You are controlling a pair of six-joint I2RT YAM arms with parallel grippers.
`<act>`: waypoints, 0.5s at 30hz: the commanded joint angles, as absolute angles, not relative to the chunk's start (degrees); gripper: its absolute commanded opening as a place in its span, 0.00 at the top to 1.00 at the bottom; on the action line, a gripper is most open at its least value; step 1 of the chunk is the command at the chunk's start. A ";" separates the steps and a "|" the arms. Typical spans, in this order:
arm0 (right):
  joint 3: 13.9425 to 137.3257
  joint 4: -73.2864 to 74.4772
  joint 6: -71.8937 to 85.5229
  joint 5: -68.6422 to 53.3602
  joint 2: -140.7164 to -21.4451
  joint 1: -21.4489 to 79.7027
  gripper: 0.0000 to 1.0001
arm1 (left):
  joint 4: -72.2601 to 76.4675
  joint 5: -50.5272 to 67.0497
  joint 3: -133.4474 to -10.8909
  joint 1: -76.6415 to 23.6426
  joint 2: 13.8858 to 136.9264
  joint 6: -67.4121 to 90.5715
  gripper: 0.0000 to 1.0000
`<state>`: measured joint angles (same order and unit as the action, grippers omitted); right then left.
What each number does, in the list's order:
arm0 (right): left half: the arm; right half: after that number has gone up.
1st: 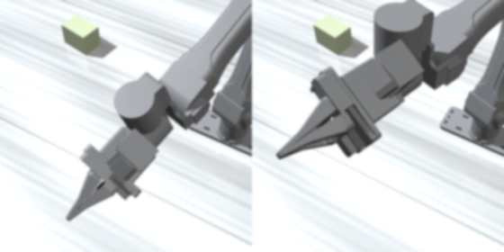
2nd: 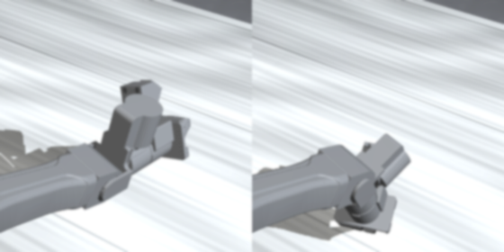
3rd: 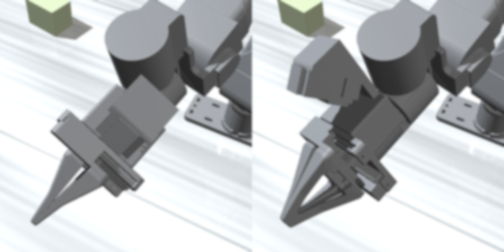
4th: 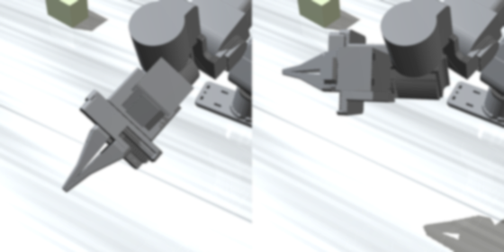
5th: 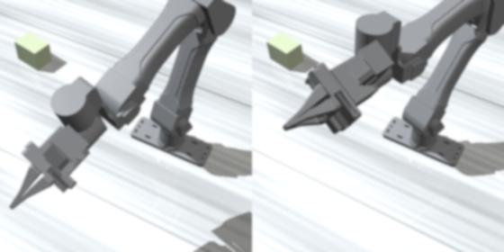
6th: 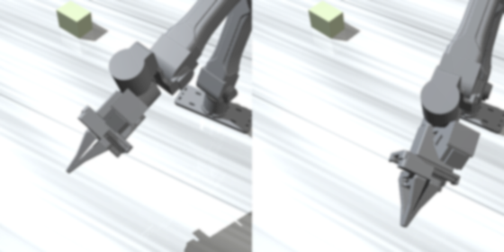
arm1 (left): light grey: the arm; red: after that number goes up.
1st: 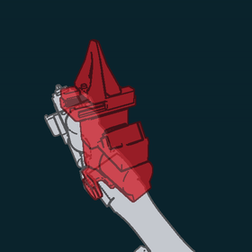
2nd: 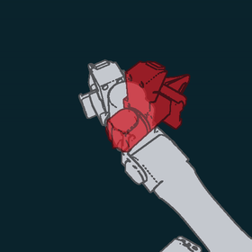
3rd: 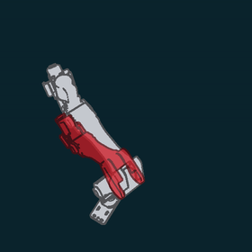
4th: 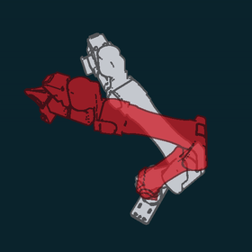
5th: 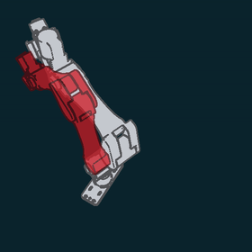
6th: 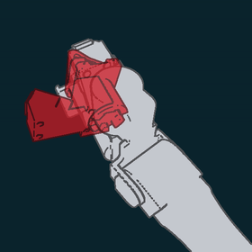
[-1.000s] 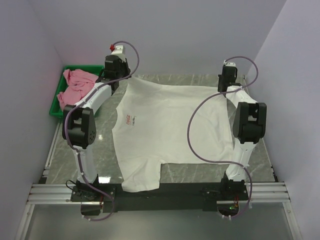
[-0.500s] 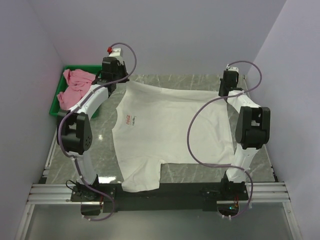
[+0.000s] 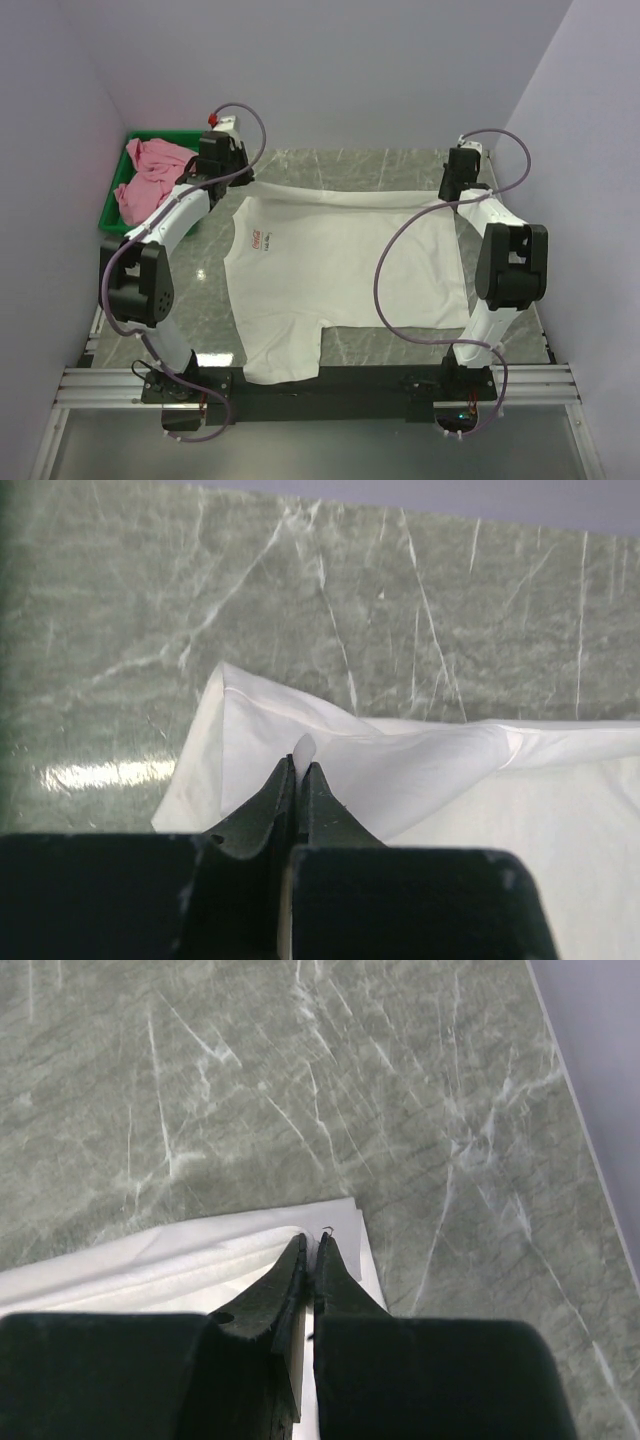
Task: Fold and stack the t-shirts
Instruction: Fold the tshirt
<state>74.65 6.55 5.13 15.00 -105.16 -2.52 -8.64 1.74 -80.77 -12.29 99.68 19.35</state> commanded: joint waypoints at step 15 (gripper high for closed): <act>70.05 8.87 13.09 16.52 -102.48 -3.08 0.99 | -8.88 8.44 -67.68 -12.57 95.27 30.32 0.99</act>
<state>70.04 8.71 10.61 15.31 -104.25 -2.52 -9.45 5.61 -68.49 -12.36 97.08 27.35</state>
